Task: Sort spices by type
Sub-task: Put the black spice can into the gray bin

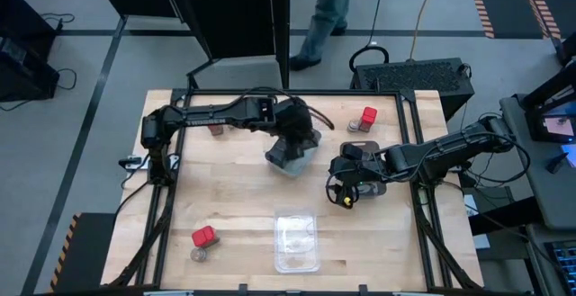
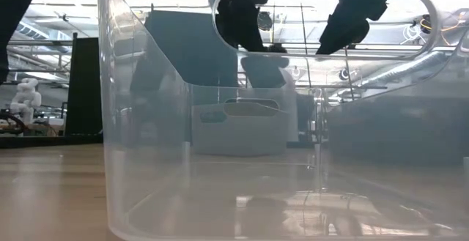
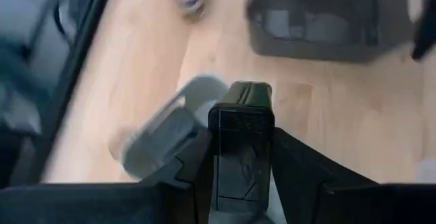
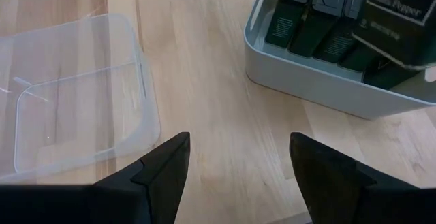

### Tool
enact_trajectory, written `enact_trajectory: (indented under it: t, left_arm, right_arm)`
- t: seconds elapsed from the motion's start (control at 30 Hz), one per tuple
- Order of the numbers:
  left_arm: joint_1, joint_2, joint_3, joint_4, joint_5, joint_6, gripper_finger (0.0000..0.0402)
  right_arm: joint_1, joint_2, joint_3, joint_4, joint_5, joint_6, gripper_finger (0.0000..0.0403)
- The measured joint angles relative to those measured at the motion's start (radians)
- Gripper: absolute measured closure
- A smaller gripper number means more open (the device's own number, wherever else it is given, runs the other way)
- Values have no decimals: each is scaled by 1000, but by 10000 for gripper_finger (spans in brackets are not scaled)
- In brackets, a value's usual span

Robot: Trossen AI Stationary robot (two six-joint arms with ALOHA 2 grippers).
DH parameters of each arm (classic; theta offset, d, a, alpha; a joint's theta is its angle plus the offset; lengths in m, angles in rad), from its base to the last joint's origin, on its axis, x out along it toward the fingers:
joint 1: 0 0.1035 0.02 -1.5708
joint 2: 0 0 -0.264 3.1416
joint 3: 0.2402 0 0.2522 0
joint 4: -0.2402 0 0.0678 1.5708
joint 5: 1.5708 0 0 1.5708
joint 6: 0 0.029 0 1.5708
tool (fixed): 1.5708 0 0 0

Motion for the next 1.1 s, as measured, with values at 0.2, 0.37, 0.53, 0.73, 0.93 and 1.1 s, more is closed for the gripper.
enact_trajectory:
  t: [0.2,0.37,0.53,0.73,0.93,1.1]
  left_arm:
    - [42,0,0,-73,-7,-356,276]
    - [43,0,0,-54,18,-519,276]
    - [41,28,1,-71,56,-610,276]
    - [39,80,1,-81,53,-649,276]
    - [38,140,1,-93,52,-650,276]
    - [36,178,0,-103,59,-646,276]
  right_arm:
    - [0,0,0,0,0,-1,165]
    - [0,0,0,0,0,-7,165]
    - [0,0,0,0,0,-8,165]
    - [0,0,0,-2,0,-20,165]
    - [0,0,0,-13,-1,-20,165]
    - [0,0,0,-20,-1,-20,165]
